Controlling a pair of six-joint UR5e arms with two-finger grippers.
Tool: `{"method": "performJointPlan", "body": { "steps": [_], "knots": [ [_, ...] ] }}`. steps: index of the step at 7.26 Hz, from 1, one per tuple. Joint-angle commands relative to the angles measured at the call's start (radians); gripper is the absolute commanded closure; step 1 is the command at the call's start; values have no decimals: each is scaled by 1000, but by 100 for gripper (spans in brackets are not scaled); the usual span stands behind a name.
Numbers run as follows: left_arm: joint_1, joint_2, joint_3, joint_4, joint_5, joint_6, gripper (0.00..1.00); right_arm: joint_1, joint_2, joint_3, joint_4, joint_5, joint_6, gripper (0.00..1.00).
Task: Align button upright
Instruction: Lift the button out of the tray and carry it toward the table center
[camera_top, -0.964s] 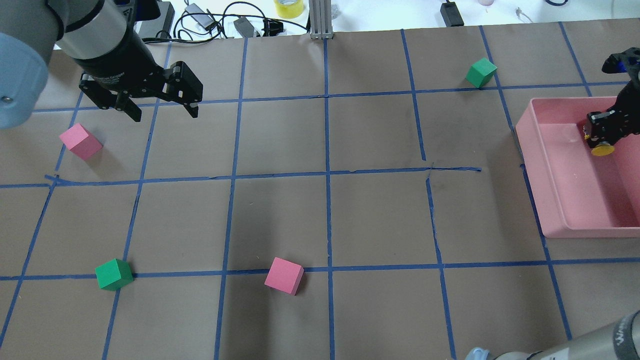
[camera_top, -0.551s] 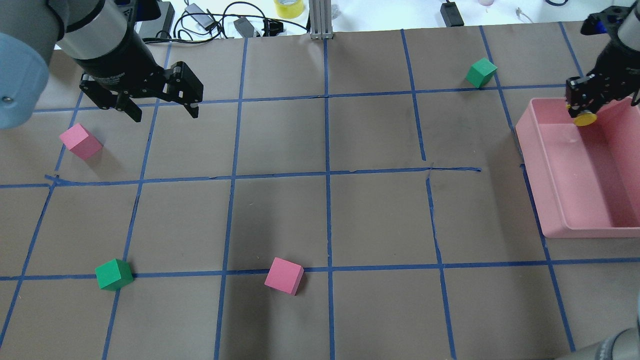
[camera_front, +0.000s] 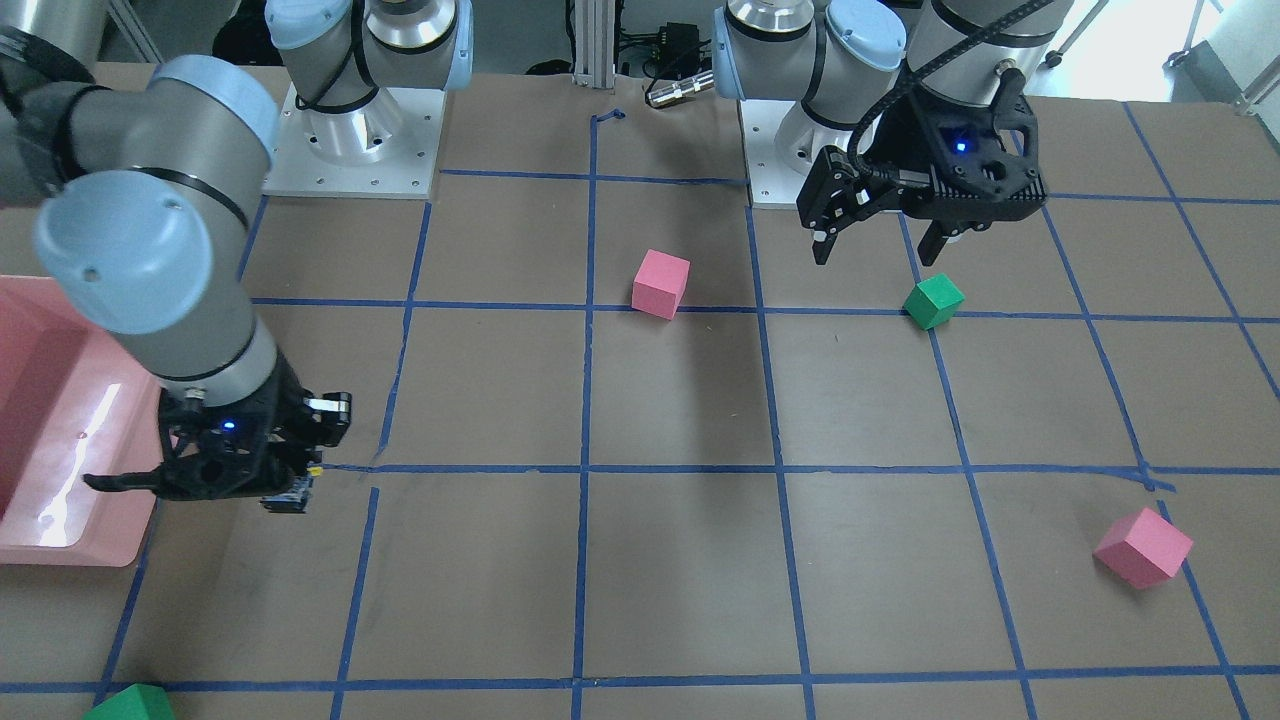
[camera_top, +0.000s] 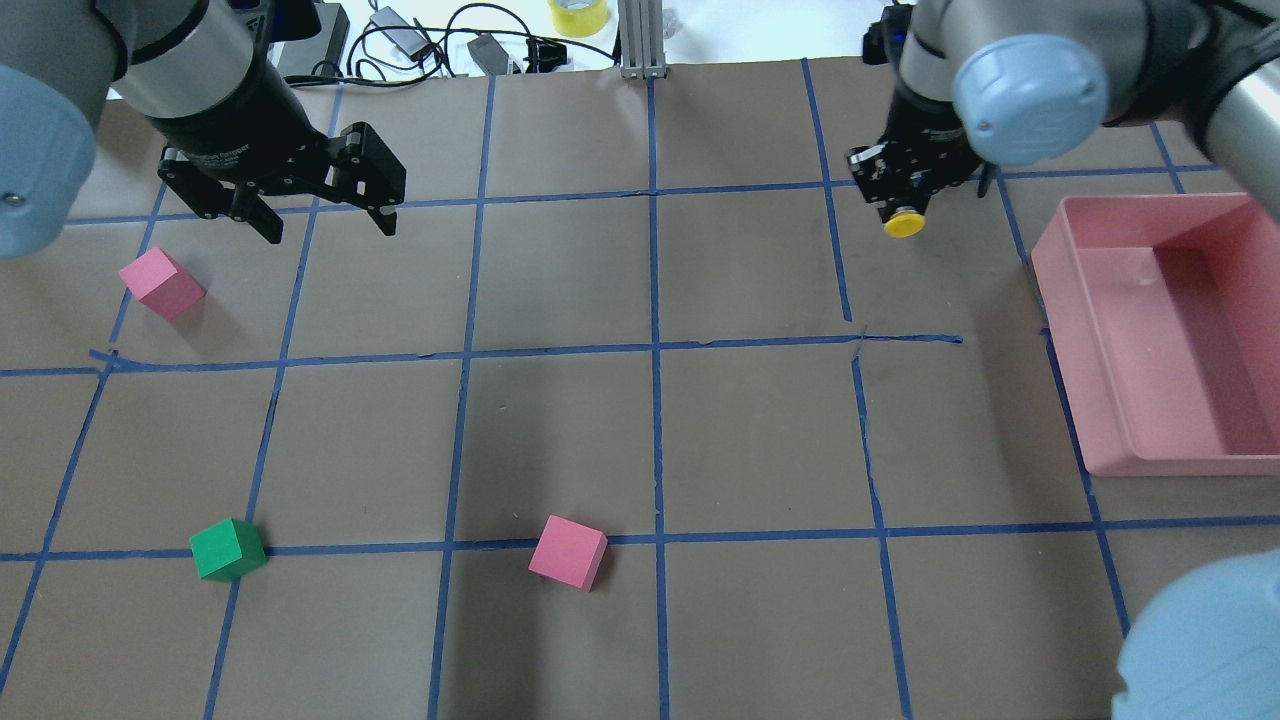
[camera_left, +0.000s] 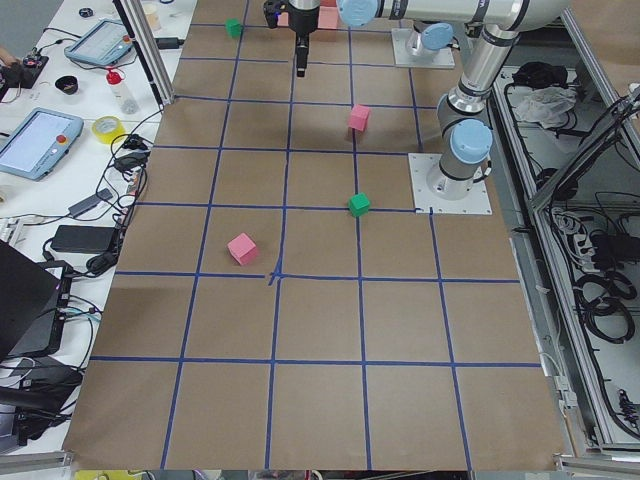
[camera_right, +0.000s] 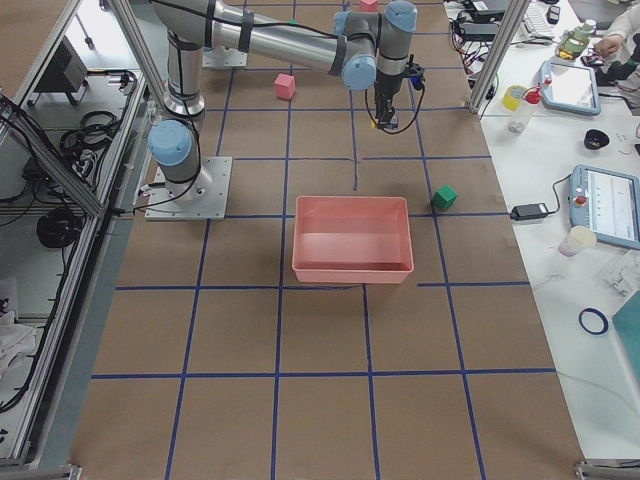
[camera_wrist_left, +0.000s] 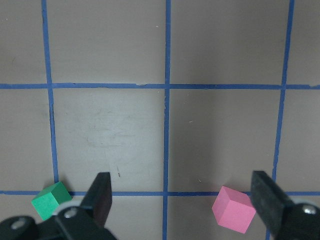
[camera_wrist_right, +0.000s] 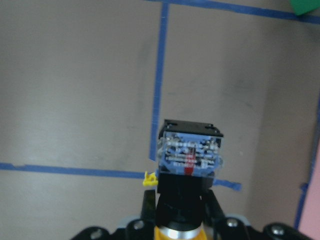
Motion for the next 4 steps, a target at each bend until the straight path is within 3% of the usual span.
{"method": "performJointPlan", "body": {
  "steps": [1, 2, 4],
  "knots": [
    [0, 1, -1, 0, 0, 0, 0, 129, 124, -21, -100, 113, 149, 100],
    [1, 0, 1, 0, 0, 0, 0, 166, 183, -40, -158, 155, 199, 100],
    [0, -2, 3, 0, 0, 0, 0, 240, 258, -91, -206, 158, 256, 100]
  ]
}}
